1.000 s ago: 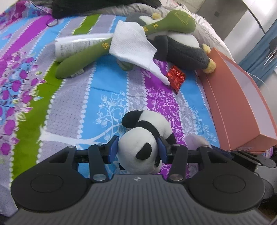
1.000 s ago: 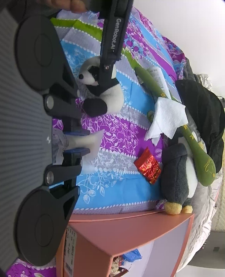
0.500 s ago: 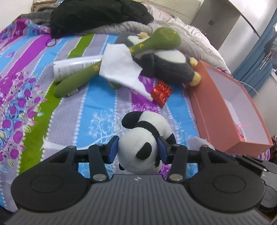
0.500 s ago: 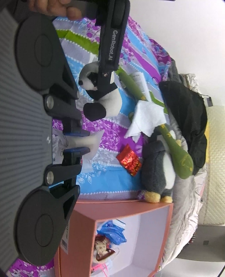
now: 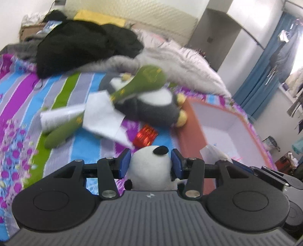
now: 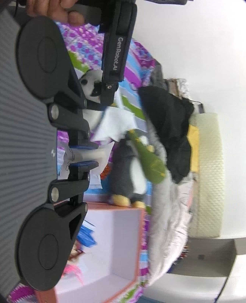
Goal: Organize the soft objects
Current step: 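Lift the panda plush and cookie bag and carry both toward the orange box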
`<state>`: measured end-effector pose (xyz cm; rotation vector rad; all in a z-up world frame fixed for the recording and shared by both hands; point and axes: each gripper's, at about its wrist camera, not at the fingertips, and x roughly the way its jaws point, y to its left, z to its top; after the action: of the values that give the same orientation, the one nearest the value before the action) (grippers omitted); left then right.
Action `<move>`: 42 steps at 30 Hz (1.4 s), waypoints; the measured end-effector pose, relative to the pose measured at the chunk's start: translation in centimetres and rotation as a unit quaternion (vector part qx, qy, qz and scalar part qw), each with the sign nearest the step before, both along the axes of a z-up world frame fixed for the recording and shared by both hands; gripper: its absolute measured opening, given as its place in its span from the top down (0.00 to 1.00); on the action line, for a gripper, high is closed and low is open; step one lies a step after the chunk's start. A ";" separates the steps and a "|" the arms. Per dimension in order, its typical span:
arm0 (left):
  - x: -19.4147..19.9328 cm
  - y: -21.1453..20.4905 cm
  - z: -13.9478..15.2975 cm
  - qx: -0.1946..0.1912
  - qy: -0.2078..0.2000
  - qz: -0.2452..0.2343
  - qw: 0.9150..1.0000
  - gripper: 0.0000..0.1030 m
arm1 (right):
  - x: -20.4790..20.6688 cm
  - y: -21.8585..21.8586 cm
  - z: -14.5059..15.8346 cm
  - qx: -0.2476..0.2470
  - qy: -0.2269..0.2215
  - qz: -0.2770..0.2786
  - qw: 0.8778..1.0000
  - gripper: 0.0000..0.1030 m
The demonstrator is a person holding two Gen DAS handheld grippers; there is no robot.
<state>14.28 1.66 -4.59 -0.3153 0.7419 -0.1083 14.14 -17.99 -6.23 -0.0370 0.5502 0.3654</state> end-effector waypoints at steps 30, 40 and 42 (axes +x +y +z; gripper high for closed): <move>-2.8 3.5 -10.4 0.068 0.138 -0.030 0.988 0.46 | -1.4 -0.4 -10.5 0.022 0.154 -0.005 0.988 0.83; -3.3 3.9 -12.5 0.092 0.156 -0.017 0.983 0.35 | -1.9 0.0 -12.3 0.015 0.173 -0.009 0.985 0.83; -3.3 4.0 -12.9 0.095 0.159 -0.012 0.983 0.35 | -2.0 0.0 -12.7 0.014 0.176 -0.009 0.984 0.83</move>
<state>10.97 5.63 -17.50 -0.1415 1.0649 -0.0079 12.11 -17.99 -18.88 0.0607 0.8951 0.3645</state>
